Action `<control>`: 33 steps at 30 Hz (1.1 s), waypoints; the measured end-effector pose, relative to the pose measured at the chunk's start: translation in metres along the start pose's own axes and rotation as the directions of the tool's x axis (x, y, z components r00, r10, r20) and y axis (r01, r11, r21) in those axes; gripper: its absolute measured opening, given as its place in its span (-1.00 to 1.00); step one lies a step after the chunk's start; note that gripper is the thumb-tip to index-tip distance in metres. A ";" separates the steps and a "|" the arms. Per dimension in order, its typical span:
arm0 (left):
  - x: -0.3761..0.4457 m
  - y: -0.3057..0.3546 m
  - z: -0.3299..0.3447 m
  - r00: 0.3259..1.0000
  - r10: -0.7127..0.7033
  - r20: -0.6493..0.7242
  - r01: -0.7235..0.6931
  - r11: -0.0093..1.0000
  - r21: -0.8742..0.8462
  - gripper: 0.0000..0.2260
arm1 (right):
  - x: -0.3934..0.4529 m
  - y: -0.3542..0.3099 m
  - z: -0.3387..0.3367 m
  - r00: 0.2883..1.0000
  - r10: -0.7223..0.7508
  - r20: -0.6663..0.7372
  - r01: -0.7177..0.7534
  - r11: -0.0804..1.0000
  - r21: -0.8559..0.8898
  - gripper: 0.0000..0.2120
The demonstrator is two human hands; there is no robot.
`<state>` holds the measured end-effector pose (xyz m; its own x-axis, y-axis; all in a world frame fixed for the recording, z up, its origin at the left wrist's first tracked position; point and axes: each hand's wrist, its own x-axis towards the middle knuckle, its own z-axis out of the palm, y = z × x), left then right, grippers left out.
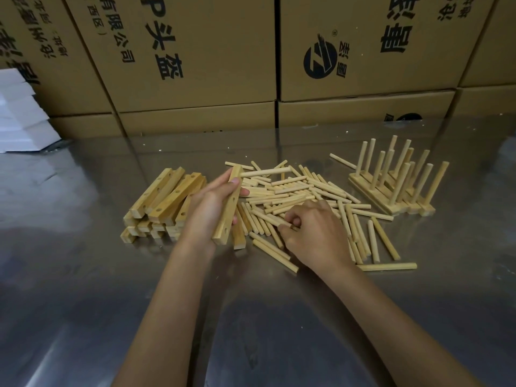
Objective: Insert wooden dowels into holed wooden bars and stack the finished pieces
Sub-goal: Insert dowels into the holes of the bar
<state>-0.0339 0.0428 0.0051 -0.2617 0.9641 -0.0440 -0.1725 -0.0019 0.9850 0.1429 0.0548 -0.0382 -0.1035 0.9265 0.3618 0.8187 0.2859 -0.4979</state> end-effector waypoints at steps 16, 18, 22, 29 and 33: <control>-0.003 -0.004 0.006 0.998 -0.050 0.035 0.051 0.999 -0.004 -0.74 | -0.010 -0.009 -0.042 0.998 0.053 0.037 -0.064 0.682 0.728 -0.87; -0.004 -0.005 0.008 0.997 -0.056 0.058 0.056 0.998 0.008 -0.75 | -0.011 -0.012 -0.041 0.999 0.029 0.020 -0.035 0.715 0.698 -0.87; -0.003 -0.005 0.010 0.997 -0.057 0.061 0.058 0.998 -0.022 -0.78 | -0.011 -0.010 -0.039 0.999 0.021 -0.032 0.007 0.737 0.676 -0.86; -0.004 -0.003 0.009 0.993 -0.059 0.099 0.065 0.997 -0.051 -0.78 | -0.012 -0.008 -0.043 0.996 0.020 -0.085 0.038 0.776 0.630 -0.87; -0.005 -0.004 0.009 0.995 -0.019 0.094 0.021 1.000 -0.017 -0.80 | -0.012 -0.007 -0.044 0.996 0.005 -0.088 0.049 0.796 0.604 -0.87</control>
<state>-0.0231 0.0401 0.0029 -0.1681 0.9847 -0.0467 -0.1943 0.0134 0.9809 0.1631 0.0313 -0.0043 -0.0491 0.9029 0.4269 0.3052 0.4206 -0.8544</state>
